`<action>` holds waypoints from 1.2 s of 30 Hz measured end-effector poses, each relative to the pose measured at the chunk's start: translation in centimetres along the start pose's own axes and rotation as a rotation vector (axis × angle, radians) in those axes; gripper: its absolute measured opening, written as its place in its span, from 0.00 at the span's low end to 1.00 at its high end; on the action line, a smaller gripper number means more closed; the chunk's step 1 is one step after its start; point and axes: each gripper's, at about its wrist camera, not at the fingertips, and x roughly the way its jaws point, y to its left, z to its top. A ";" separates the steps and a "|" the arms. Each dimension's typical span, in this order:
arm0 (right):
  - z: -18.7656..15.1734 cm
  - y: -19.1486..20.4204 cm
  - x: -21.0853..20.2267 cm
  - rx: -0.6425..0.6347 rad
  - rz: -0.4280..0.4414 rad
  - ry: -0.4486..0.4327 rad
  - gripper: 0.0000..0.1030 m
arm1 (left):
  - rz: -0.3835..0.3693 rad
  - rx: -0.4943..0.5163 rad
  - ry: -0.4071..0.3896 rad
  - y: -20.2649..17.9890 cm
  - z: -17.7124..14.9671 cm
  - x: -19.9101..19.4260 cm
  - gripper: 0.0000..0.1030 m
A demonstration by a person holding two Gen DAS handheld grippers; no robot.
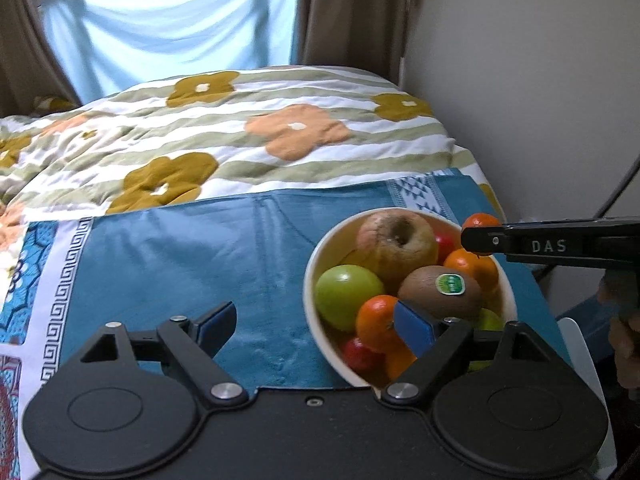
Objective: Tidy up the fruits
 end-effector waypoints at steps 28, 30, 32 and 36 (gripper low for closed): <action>-0.6 0.2 0.4 -0.059 0.069 -0.056 0.80 | 0.066 -0.060 -0.007 1.8 -1.4 -2.0 0.86; -0.6 0.6 -0.1 -0.060 0.062 -0.062 0.80 | 0.068 -0.060 -0.016 2.0 -1.3 -2.5 0.86; -0.4 1.2 -0.9 -0.068 0.050 -0.072 0.80 | 0.072 -0.059 -0.036 2.4 -1.2 -3.5 0.86; -0.4 3.3 -3.7 -0.087 0.026 -0.107 0.80 | 0.069 -0.072 -0.088 3.8 -0.9 -6.4 0.86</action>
